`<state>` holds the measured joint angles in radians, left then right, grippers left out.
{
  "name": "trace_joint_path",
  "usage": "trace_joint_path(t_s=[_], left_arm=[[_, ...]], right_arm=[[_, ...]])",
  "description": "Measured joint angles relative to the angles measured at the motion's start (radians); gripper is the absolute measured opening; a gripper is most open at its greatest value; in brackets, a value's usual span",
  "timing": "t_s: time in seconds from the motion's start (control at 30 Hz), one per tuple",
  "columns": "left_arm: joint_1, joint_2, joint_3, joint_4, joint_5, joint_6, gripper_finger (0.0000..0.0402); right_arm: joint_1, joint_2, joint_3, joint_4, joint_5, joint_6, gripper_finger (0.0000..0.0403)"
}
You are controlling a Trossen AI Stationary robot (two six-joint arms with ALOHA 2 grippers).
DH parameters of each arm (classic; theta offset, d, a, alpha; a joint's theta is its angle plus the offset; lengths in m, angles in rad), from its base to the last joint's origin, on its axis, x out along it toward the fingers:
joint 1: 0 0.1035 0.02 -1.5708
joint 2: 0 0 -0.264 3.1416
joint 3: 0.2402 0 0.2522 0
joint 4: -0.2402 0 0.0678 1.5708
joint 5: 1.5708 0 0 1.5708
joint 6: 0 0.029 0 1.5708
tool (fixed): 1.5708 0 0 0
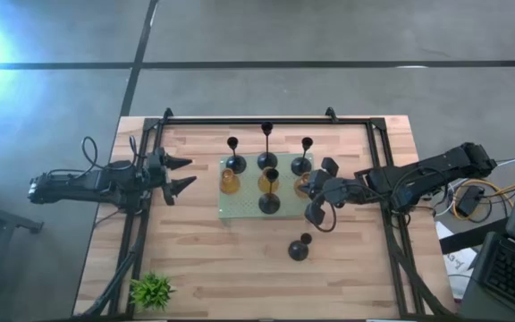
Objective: Pick & Place candle stick holders
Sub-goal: Align the yellow glass candle holder with the black candle holder on the shelf
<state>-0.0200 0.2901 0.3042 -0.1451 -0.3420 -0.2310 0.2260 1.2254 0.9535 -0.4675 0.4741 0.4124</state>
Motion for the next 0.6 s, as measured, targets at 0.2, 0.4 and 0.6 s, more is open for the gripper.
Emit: trace_joint_path(t_s=[0.2, 0.4, 0.6], left_arm=[[0.000, 0.000, 0.000, 0.000, 0.000, 0.000, 0.0314], [0.000, 0.000, 0.000, 0.000, 0.000, 0.000, 0.0314], [0.000, 0.000, 0.000, 0.000, 0.000, 0.000, 0.0314]], right_arm=[[-0.002, -0.001, 0.002, 0.000, 0.025, -0.005, 0.0008], [-0.004, -0.001, 0.002, 0.000, 0.028, -0.012, 0.0008], [-0.005, -0.001, 0.002, -0.014, 0.047, -0.012, 0.0008]])
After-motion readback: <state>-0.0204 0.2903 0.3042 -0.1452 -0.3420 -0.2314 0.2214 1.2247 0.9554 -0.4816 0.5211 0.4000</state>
